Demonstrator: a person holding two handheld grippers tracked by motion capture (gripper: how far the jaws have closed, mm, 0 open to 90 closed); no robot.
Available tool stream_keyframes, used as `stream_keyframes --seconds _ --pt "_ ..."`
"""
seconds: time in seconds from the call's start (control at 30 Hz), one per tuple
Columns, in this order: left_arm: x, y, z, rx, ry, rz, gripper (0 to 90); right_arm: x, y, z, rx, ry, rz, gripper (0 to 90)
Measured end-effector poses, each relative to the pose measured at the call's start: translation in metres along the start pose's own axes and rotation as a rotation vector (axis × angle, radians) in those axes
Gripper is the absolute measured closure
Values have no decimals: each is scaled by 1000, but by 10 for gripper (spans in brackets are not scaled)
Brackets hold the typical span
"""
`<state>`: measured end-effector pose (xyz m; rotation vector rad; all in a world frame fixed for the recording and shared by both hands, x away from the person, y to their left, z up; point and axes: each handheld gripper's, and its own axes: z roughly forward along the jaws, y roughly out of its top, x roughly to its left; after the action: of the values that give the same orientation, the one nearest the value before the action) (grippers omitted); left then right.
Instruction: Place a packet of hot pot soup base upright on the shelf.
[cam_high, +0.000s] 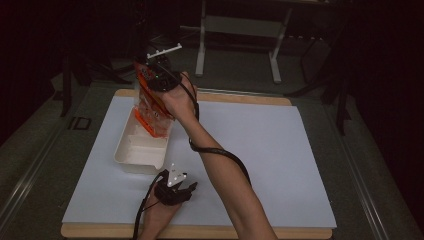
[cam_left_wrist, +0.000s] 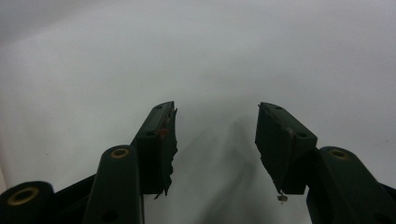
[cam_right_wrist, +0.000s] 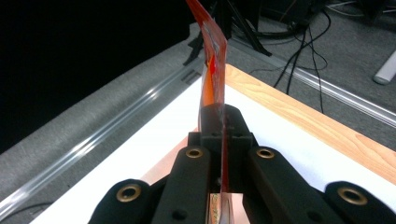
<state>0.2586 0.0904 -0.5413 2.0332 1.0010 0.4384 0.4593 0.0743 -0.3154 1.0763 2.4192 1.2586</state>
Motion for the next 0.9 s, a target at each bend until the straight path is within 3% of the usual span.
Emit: stream_keyframes --seconds 0.3,0.57,0.67,0.9 --pt "0 0 0 -1 4 2 479 -2 2 20 39 2 1 897" --pt "0 0 0 -1 -1 0 479 1 -11 44 64 49 37 897" --pt "0 0 0 -2 1 0 479 5 -13 50 73 37 47 898" --pt "-1 0 -1 -1 -2 4 479 11 -14 65 104 -16 15 898"
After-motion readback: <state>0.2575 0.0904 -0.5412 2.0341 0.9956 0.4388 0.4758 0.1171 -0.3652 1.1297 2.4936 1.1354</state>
